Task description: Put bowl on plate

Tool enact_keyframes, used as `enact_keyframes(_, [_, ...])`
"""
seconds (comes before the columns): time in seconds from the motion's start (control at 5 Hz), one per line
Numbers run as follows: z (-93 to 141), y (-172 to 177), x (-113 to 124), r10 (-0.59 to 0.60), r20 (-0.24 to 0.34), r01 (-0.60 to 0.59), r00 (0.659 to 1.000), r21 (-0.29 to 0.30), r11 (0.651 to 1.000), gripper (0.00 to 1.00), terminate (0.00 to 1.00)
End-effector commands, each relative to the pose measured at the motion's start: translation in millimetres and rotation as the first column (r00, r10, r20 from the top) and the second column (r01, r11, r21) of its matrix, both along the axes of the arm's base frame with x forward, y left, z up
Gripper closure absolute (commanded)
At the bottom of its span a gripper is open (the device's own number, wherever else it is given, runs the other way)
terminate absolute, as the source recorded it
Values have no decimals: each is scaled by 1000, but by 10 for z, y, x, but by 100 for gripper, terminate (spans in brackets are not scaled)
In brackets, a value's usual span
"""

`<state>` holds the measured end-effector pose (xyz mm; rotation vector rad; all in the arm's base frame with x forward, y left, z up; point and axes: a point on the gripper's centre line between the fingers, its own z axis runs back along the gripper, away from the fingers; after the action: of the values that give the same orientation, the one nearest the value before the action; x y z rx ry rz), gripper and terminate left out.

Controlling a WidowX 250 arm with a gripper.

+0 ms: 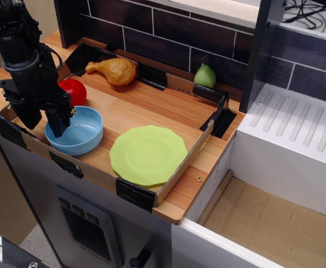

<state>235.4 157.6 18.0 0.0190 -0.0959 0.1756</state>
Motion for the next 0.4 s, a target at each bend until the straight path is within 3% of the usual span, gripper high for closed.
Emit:
enact_keyframes(0.0, [229, 61, 103, 18, 51, -18, 999, -1, 1000, 100, 0])
enact_keyframes(0.2, [356, -12, 121, 34, 64, -32, 997, -18, 999, 100, 0])
